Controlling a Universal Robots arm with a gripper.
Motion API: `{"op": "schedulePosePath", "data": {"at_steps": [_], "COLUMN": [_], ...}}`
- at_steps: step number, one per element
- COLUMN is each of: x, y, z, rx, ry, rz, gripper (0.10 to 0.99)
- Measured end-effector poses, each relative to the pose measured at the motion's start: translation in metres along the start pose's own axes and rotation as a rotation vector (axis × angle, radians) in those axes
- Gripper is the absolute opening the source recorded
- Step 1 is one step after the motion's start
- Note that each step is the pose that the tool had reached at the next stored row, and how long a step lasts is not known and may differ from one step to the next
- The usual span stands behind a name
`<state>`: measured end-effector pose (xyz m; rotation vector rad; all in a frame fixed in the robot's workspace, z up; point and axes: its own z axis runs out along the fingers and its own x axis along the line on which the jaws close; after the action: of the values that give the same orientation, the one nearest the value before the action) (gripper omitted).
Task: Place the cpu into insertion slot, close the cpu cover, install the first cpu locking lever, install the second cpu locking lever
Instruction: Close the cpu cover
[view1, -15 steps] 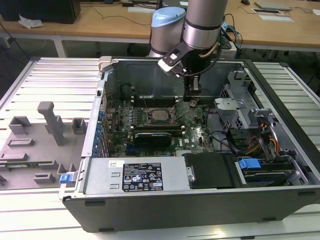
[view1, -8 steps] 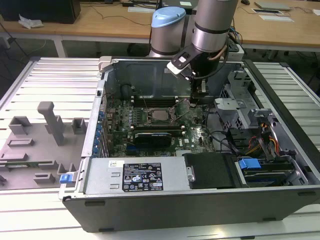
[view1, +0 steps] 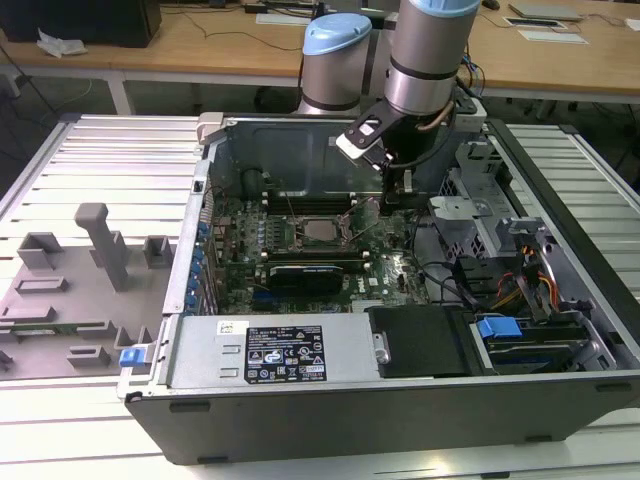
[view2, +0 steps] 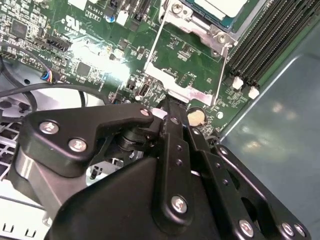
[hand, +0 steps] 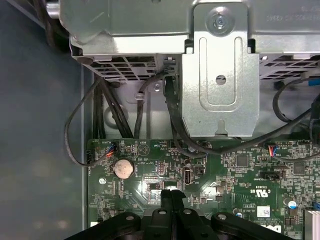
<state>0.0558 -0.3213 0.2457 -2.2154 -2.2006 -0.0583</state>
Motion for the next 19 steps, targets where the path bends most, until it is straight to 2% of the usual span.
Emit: {"op": "schedulePosePath", "data": {"at_steps": [3, 4, 6, 8, 9, 10, 11, 15, 19], "x": [0.0000, 0.0000, 0.0000, 0.0000, 0.0000, 0.0000, 0.0000, 0.0000, 0.0006], "y": [0.0000, 0.0001, 0.0005, 0.0012, 0.0017, 0.0021, 0.0022, 0.0016, -0.0069], "z": [0.0002, 0.0003, 0.0004, 0.0007, 0.0008, 0.0009, 0.0009, 0.0009, 0.0009], "rx": [0.000, 0.003, 0.027, 0.061, 0.084, 0.103, 0.110, 0.112, 0.109], "ry": [0.0000, 0.0001, 0.0007, 0.0013, 0.0015, 0.0016, 0.0015, 0.0015, 0.0017], "rz": [0.000, 0.000, 0.001, 0.002, 0.003, 0.004, 0.004, 0.004, 0.004], "gripper": [0.106, 0.106, 0.106, 0.106, 0.106, 0.106, 0.106, 0.106, 0.106]}}
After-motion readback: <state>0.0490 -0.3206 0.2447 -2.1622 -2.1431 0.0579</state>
